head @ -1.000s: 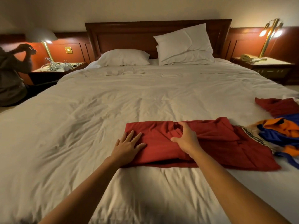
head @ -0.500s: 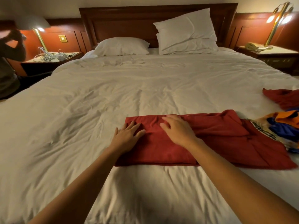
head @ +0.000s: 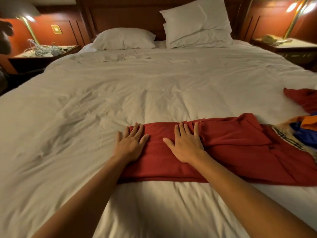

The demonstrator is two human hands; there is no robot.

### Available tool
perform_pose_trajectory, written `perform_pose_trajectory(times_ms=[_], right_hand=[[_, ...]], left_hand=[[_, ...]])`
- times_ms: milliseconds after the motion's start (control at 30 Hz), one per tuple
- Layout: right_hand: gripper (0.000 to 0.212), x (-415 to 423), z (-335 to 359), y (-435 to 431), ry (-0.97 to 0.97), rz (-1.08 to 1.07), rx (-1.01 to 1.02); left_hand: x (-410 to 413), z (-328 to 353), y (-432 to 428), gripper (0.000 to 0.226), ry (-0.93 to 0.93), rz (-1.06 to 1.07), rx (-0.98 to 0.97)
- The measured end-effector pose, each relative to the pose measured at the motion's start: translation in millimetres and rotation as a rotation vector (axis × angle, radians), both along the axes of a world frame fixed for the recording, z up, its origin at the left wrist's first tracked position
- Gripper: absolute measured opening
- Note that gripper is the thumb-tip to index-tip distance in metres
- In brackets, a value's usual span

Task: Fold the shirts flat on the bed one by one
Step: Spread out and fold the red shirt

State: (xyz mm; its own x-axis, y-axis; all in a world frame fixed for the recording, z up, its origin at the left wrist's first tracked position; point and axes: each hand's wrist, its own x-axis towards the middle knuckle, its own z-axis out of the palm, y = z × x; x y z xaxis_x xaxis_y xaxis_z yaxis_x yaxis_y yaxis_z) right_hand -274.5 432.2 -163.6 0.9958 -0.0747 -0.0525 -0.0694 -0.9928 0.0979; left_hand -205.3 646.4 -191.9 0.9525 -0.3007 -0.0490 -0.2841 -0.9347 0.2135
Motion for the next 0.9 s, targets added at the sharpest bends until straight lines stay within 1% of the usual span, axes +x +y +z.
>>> perform_pose_trajectory(times_ms=[67, 100, 167, 233, 300, 333, 433, 500, 600, 667, 767, 800, 900], right_hand=[[0.081, -4.8, 8.7, -16.7, 0.027, 0.134, -0.016], [0.073, -6.8, 15.7, -29.5, 0.045, 0.203, 0.025], [0.058, -14.3, 31.4, -61.2, 0.043, 0.293, 0.205], [0.052, -27.7, 42.3, -97.6, -0.047, 0.297, 0.382], [0.055, -43.1, 45.3, -137.7, -0.126, 0.168, 0.463], [0.058, -51.1, 43.5, -159.2, -0.148, 0.045, 0.450], [0.070, -73.5, 32.0, -215.7, -0.154, -0.397, 0.241], [0.079, -88.3, 23.3, -234.7, -0.145, -0.561, 0.217], [0.087, -99.8, 15.5, -236.5, -0.149, -0.620, 0.247], [0.084, -100.0, 20.4, -230.8, -0.184, -0.620, 0.225], [0.073, -100.8, 30.6, -228.9, -0.313, -0.598, 0.103], [0.074, -100.7, 33.9, -232.5, -0.312, -0.626, 0.116], [0.085, -99.4, 40.6, -240.0, -0.201, -0.738, 0.320]], left_hand=[[1.2, 1.0, 0.3, 0.071, 0.006, -0.003, -0.001], [1.5, 2.0, 0.3, 0.070, 0.011, -0.006, -0.003], [0.5, 4.2, 1.1, 0.068, 0.018, -0.008, -0.010], [-1.5, 6.8, 1.3, 0.067, 0.018, -0.008, -0.016], [-4.9, 9.7, 0.5, 0.065, 0.009, 0.002, -0.026], [-7.1, 11.1, -0.5, 0.065, 0.003, 0.006, -0.031], [-14.7, 13.5, -3.1, 0.063, -0.020, 0.024, -0.050], [-18.9, 14.6, -4.1, 0.062, -0.026, 0.041, -0.065], [-24.8, 17.2, -4.3, 0.061, -0.043, 0.072, -0.065], [-28.3, 19.0, -3.9, 0.059, -0.080, 0.097, -0.048], [-33.3, 20.9, -3.3, 0.056, -0.126, 0.138, -0.052], [-33.9, 20.7, -3.2, 0.056, -0.130, 0.144, -0.051], [-33.9, 19.0, -2.7, 0.056, -0.132, 0.161, -0.033]])
